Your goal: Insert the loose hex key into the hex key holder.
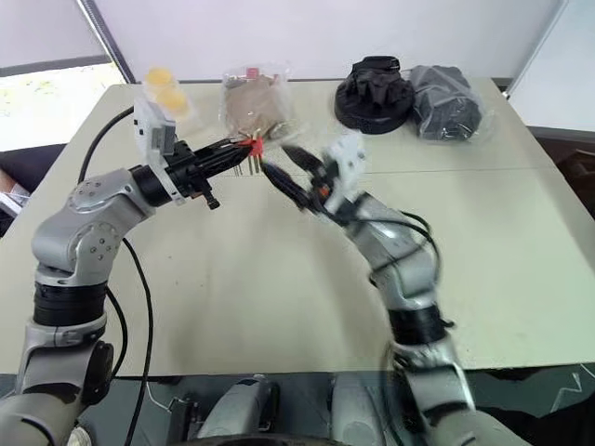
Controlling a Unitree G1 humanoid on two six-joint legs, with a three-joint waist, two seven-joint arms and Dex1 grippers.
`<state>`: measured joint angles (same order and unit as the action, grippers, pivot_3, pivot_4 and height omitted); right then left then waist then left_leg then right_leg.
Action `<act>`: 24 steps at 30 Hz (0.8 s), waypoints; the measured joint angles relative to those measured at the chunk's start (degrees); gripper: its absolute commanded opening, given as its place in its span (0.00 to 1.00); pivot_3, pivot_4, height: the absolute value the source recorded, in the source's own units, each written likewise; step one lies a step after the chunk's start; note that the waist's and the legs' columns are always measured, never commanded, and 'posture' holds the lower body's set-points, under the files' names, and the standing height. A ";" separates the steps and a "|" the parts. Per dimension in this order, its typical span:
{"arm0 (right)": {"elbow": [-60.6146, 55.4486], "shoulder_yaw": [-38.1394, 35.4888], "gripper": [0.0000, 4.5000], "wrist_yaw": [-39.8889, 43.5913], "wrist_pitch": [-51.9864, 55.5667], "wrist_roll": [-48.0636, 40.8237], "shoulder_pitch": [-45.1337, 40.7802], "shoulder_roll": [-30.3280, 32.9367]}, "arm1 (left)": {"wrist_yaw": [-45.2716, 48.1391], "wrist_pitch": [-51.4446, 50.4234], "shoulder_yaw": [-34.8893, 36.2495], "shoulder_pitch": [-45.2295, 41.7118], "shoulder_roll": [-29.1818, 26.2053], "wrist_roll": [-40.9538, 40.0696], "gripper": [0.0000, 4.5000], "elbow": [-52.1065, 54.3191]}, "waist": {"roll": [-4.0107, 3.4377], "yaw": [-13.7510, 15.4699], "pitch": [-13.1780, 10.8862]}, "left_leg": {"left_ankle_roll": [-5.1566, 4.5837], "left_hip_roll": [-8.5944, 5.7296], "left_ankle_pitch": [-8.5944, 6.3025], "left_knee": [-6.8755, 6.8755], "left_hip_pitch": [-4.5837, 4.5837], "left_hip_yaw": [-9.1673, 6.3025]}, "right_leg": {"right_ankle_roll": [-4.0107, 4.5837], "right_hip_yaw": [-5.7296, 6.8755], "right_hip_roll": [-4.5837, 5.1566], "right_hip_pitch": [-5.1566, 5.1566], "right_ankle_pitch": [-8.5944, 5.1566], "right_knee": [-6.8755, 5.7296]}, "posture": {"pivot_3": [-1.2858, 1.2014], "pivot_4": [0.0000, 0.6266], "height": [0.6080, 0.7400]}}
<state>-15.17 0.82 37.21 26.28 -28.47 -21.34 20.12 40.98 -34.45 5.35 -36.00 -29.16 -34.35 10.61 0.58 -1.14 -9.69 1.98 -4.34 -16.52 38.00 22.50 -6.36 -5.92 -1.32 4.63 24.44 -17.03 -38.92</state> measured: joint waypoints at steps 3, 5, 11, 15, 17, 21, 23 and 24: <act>-4.81 -2.83 0.59 1.66 3.75 -3.37 5.00 5.12 | -0.01 -0.32 -0.15 0.34 1.02 -0.14 0.00 0.02 | -0.01 -0.02 0.00 | 0.00 0.08 0.00 0.00 -0.03 0.05 | 0.00 -0.03 -0.07 0.01 0.00 -0.03 | 0.52 0.24 1.00; -7.41 -5.24 0.59 2.29 5.83 -5.62 6.01 7.69 | -0.31 -1.41 -0.11 0.39 1.87 -0.94 0.00 -0.25 | 0.00 -0.03 -0.01 | -0.02 0.12 -0.01 0.01 -0.04 0.05 | 0.00 -0.04 -0.10 0.00 0.00 -0.04 | 0.52 0.24 1.00; -9.09 -8.99 0.59 2.21 9.16 -8.93 1.86 12.19 | -2.33 -8.93 -1.64 0.45 7.78 -4.51 0.00 -3.78 | 0.03 0.38 -0.02 | -0.01 0.08 0.00 0.07 -0.06 0.05 | 0.00 -0.01 -0.08 -0.03 0.00 -0.05 | 0.52 0.24 1.00; -7.17 -10.14 0.59 2.15 9.25 -8.88 -3.82 13.82 | -3.67 -15.16 -4.35 0.37 13.24 -6.45 0.00 -6.90 | 0.06 0.42 -0.03 | 0.00 0.07 0.00 0.07 -0.05 0.04 | 0.00 0.01 -0.07 -0.04 0.00 -0.05 | 0.52 0.24 1.00; -6.08 -10.27 0.59 2.13 9.12 -8.76 -5.68 14.15 | -5.53 -18.97 -4.01 0.03 16.64 -8.48 0.00 -9.59 | 0.06 0.45 -0.03 | -0.01 0.07 0.00 0.07 -0.05 0.04 | 0.00 0.01 -0.06 -0.05 0.00 -0.05 | 0.52 0.24 1.00; -4.65 -10.07 0.59 1.85 8.17 -7.65 -6.90 14.17 | -12.38 -26.50 -0.30 -2.49 23.98 -12.43 0.00 -17.88 | 0.10 0.46 -0.05 | -0.01 0.07 0.00 0.08 -0.04 0.04 | 0.00 0.01 -0.06 -0.05 0.00 -0.06 | 0.52 0.24 1.00; -4.66 -9.91 0.59 1.49 8.13 -7.48 -6.85 14.00 | -14.53 -28.25 1.23 -3.57 25.54 -12.87 0.00 -20.53 | 0.10 0.24 -0.05 | 0.00 0.07 0.00 0.08 -0.05 0.06 | 0.00 0.01 -0.07 -0.04 0.00 -0.06 | 0.52 0.24 1.00; -4.66 -9.79 0.59 1.22 8.12 -7.26 -6.81 13.88 | -15.61 -29.19 2.17 -4.05 26.33 -13.10 0.00 -22.37 | 0.10 0.23 -0.05 | 0.00 0.07 0.00 0.07 -0.05 0.06 | 0.00 0.01 -0.08 -0.03 0.00 -0.07 | 0.52 0.24 1.00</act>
<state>-19.83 -8.98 38.43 34.40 -35.73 -28.14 34.00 25.37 -63.63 7.51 -40.05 -2.83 -47.45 -11.75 0.68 -0.91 -9.74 1.98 -4.26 -16.51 38.07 22.45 -6.30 -5.92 -1.31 4.56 24.40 -17.03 -38.99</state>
